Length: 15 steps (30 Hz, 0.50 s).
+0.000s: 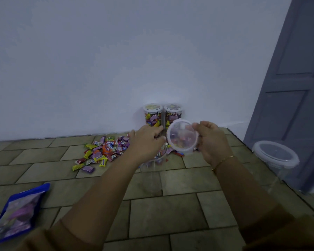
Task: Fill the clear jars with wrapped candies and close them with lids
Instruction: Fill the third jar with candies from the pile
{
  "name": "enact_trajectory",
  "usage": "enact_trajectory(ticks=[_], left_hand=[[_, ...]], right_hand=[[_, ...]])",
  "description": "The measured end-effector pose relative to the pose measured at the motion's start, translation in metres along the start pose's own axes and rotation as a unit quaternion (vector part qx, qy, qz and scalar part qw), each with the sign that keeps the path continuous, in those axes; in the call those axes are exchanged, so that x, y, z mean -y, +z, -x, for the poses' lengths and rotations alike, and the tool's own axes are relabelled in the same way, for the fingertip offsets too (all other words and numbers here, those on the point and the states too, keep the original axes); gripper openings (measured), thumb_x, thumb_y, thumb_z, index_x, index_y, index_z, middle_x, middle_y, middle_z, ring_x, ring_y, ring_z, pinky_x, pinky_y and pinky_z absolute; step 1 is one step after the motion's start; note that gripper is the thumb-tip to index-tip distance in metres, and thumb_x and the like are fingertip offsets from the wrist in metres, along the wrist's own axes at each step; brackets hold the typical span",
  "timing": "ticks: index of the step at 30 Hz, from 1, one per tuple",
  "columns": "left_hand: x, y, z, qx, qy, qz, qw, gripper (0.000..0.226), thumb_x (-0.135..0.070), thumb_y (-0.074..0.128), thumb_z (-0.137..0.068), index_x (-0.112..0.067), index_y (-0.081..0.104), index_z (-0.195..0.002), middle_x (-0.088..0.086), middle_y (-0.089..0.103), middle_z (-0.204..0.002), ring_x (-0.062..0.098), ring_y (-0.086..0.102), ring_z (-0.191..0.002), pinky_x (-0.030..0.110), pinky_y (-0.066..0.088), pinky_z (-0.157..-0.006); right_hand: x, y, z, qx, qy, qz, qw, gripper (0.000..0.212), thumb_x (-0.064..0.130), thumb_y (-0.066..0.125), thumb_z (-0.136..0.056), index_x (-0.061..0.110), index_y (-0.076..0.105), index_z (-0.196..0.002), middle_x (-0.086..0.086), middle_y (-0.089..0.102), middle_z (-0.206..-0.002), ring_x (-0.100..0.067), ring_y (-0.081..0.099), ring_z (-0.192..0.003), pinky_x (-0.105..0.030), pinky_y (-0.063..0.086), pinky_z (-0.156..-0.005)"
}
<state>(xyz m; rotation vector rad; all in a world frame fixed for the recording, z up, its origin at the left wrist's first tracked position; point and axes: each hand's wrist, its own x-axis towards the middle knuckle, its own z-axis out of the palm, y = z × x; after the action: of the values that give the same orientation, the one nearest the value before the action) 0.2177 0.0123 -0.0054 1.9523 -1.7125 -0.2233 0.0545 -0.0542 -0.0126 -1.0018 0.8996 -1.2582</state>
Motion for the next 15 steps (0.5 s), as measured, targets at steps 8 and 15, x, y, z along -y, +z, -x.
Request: enact_trajectory(ticks=[8, 15], left_hand=[[0.016, 0.005, 0.014, -0.008, 0.004, 0.09, 0.996, 0.058, -0.043, 0.056, -0.091, -0.023, 0.041, -0.143, -0.002, 0.04, -0.149, 0.016, 0.036, -0.135, 0.032, 0.026, -0.109], [0.033, 0.0, 0.031, -0.036, -0.01, 0.174, 0.984, 0.056, -0.041, 0.057, -0.09, -0.024, 0.041, -0.141, -0.004, 0.04, -0.147, 0.001, 0.036, -0.121, 0.023, 0.027, -0.095]], right_hand=[[-0.059, -0.024, 0.015, 0.052, -0.105, 0.514, 0.85, 0.025, 0.026, 0.057, -0.091, 0.017, 0.062, -0.113, -0.004, 0.066, -0.106, -0.015, 0.055, -0.086, -0.022, 0.038, -0.072], [-0.114, -0.03, 0.034, 0.12, -0.112, 0.694, 0.701, 0.034, 0.022, 0.043, -0.096, 0.026, 0.049, -0.129, -0.003, 0.061, -0.122, -0.019, 0.057, -0.11, -0.028, 0.042, -0.09]])
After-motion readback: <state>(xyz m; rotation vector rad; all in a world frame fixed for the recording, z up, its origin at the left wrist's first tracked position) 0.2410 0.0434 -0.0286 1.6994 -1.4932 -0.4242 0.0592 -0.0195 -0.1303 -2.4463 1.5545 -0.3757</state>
